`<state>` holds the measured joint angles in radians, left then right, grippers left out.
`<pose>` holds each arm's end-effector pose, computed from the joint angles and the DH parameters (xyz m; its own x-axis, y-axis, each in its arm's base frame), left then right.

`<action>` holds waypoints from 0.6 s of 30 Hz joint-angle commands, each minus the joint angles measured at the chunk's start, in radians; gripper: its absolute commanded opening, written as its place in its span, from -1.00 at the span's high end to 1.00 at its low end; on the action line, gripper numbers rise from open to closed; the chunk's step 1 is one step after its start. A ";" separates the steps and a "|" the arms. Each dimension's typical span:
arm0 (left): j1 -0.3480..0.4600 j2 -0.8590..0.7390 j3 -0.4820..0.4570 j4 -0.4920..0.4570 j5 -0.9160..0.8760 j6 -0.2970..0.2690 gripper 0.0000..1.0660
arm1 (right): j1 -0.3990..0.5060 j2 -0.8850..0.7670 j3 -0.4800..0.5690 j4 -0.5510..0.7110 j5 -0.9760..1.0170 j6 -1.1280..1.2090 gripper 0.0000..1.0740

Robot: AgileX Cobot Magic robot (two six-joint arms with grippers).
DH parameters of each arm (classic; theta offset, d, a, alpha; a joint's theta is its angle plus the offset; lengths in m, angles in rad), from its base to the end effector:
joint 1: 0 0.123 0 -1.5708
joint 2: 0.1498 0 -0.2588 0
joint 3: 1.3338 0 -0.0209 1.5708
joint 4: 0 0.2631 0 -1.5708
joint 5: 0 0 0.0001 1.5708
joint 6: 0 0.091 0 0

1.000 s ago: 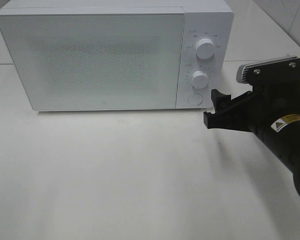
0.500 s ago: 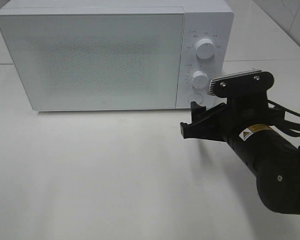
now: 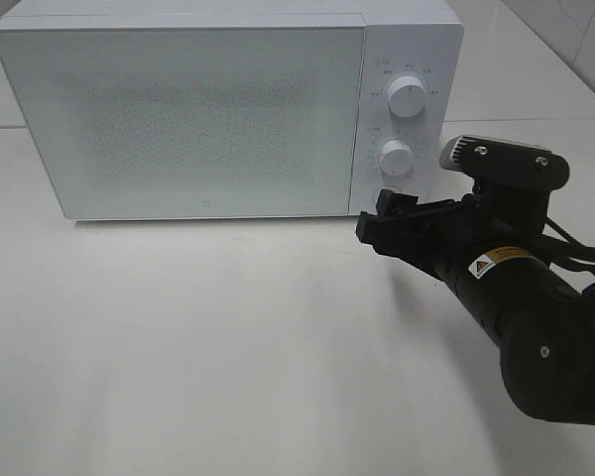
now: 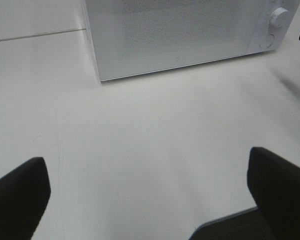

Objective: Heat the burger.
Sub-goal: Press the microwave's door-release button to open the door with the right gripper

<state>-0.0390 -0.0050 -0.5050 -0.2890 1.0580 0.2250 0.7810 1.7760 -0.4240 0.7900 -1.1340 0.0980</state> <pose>0.0284 -0.0237 0.2877 -0.4055 0.0934 -0.9093 0.2954 0.9548 -0.0336 0.2231 0.1387 0.1018 -0.2197 0.3003 -0.9282 0.0071 0.9519 0.3063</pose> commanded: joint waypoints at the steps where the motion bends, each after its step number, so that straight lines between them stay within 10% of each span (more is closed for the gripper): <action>1: 0.003 -0.020 0.003 0.000 -0.012 -0.005 -0.92 | 0.003 -0.006 -0.010 -0.003 -0.006 0.151 -0.40; 7: 0.003 -0.020 0.003 0.000 -0.012 -0.005 -0.92 | 0.003 -0.006 -0.010 -0.002 -0.003 0.617 -0.27; 18: 0.003 -0.020 0.003 0.000 -0.012 -0.005 -0.92 | 0.002 -0.006 -0.010 -0.001 -0.003 1.155 0.55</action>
<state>-0.0390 -0.0050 -0.5050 -0.2890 1.0580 0.2250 0.7810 1.7760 -0.4240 0.7900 -1.1340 1.2240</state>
